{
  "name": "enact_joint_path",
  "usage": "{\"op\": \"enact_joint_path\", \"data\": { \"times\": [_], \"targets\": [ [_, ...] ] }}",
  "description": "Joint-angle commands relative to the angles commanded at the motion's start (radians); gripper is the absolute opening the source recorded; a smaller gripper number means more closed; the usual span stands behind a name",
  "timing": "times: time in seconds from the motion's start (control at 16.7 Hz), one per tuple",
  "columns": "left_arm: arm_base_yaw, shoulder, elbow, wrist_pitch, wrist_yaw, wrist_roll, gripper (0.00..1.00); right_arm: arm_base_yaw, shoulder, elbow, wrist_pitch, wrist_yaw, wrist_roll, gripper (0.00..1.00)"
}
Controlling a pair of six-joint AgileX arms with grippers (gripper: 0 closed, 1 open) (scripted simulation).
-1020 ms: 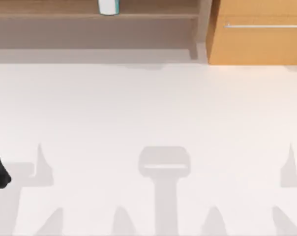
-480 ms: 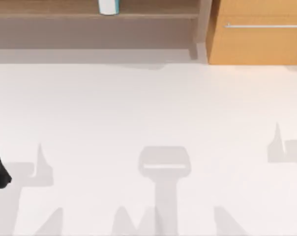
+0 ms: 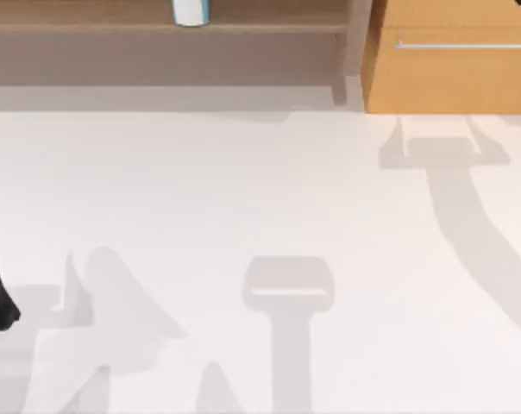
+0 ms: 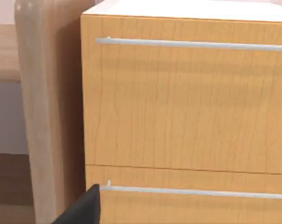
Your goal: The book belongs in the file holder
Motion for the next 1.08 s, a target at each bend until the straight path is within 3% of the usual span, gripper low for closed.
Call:
{"op": "enact_joint_path", "data": {
  "times": [0.66,1.08],
  "targets": [
    [0.0,0.0,0.0,0.0,0.0,0.0,1.0,0.311,1.137,0.925,0.196,0.341,0.004,1.0],
    [0.0,0.0,0.0,0.0,0.0,0.0,1.0,0.379,1.484,1.214,0.274,0.431,0.01,1.0]
  ]
}}
